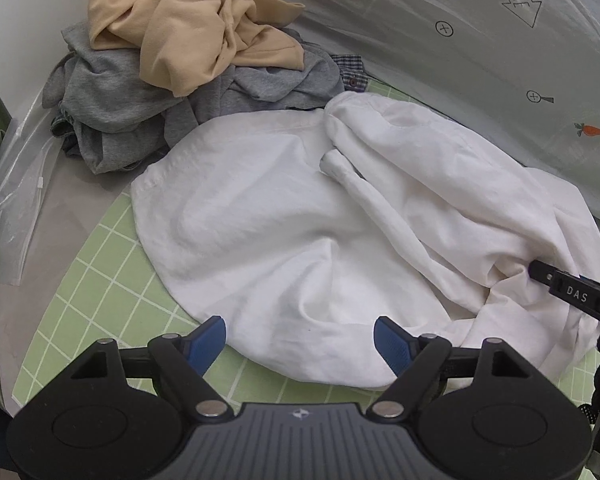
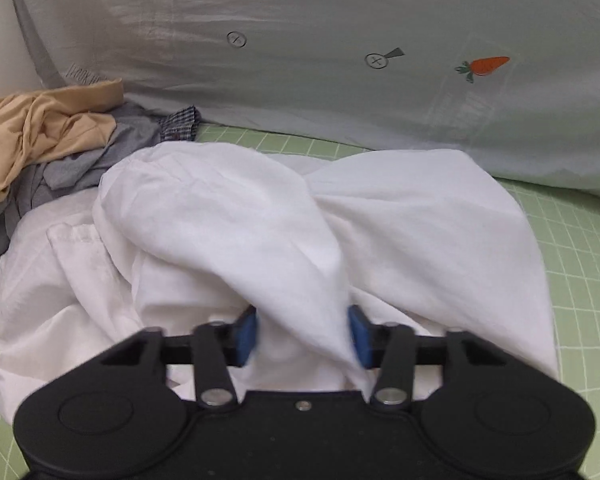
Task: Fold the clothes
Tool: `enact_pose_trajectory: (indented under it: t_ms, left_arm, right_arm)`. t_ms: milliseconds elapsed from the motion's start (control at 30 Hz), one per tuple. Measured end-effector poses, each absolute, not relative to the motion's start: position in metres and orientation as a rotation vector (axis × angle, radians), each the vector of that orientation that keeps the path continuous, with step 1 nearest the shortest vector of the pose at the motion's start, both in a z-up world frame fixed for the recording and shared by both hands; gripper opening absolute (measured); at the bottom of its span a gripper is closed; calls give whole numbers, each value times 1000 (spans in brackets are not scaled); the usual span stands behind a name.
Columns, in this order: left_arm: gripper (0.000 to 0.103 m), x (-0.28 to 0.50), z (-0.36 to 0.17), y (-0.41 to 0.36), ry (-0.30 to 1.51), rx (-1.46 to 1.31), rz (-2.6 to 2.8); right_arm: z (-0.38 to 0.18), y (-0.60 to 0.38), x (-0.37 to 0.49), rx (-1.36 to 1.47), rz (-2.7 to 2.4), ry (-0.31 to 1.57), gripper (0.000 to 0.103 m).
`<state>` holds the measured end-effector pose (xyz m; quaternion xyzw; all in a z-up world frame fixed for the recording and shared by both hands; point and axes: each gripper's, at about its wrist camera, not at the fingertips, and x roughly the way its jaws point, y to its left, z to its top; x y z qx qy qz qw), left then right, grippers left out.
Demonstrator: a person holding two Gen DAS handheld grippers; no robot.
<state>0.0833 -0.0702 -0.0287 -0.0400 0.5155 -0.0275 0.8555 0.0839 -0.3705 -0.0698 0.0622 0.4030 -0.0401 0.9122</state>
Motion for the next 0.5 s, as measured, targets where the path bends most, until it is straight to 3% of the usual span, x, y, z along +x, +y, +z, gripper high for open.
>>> enact_pose_trajectory:
  t_ms: [100,267,400,500]
  left_arm:
    - [82,72,-26,-78,1071,-86,-20]
    - [82,37,-24,-107,1058,-140,15]
    - [82,13,-22,-143,1057,-163,-6]
    - [82,-1,-20,-173,1062,-162,-44]
  right_arm:
    - [-68,-393,54,137,-95,789,9]
    - [-64,-455,-15,86,-172,759,8]
    - [-72,-520,-53,108,-266,764,9]
    - [-77,-549,-71,163,-334,762,16]
